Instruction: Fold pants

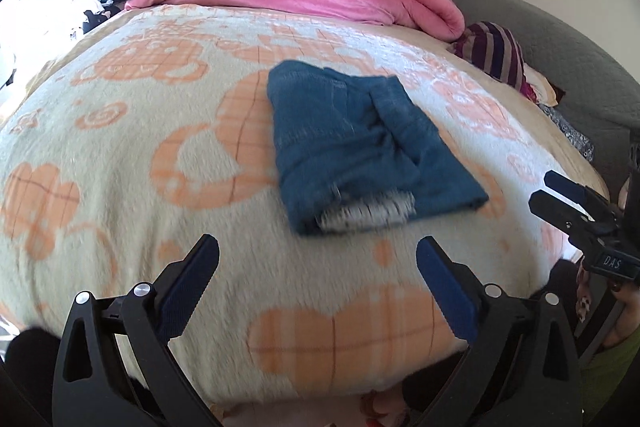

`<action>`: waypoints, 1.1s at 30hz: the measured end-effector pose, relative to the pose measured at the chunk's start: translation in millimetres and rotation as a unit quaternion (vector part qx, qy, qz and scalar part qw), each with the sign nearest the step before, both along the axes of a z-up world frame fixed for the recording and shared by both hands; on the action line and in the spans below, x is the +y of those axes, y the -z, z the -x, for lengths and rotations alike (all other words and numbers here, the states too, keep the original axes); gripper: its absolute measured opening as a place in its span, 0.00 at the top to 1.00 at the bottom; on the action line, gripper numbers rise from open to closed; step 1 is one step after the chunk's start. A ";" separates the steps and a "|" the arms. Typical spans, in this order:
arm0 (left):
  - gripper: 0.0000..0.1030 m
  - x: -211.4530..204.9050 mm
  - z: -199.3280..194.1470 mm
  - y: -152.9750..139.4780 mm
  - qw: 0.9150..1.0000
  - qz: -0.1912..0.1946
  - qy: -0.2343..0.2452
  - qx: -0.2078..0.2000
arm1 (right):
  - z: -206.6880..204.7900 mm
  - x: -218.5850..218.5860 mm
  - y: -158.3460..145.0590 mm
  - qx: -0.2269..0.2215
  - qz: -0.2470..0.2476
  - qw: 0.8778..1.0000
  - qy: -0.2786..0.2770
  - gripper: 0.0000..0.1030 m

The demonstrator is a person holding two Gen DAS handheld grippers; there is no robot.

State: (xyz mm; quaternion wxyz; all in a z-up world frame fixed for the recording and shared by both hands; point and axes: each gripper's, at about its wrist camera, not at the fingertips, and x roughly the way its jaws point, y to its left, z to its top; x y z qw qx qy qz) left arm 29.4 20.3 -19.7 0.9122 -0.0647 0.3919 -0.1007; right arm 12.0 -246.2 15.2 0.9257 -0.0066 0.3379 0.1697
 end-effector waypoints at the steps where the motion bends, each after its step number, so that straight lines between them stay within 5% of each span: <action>1: 0.04 -1.1 2.7 1.4 1.000 0.000 0.000 -0.001 | 2.3 1.3 0.8 0.003 0.000 1.000 -0.003 0.09; 33: 0.04 -2.0 17.7 7.2 1.000 0.005 -0.019 0.002 | 16.4 22.6 14.8 0.031 0.009 0.999 -0.010 0.09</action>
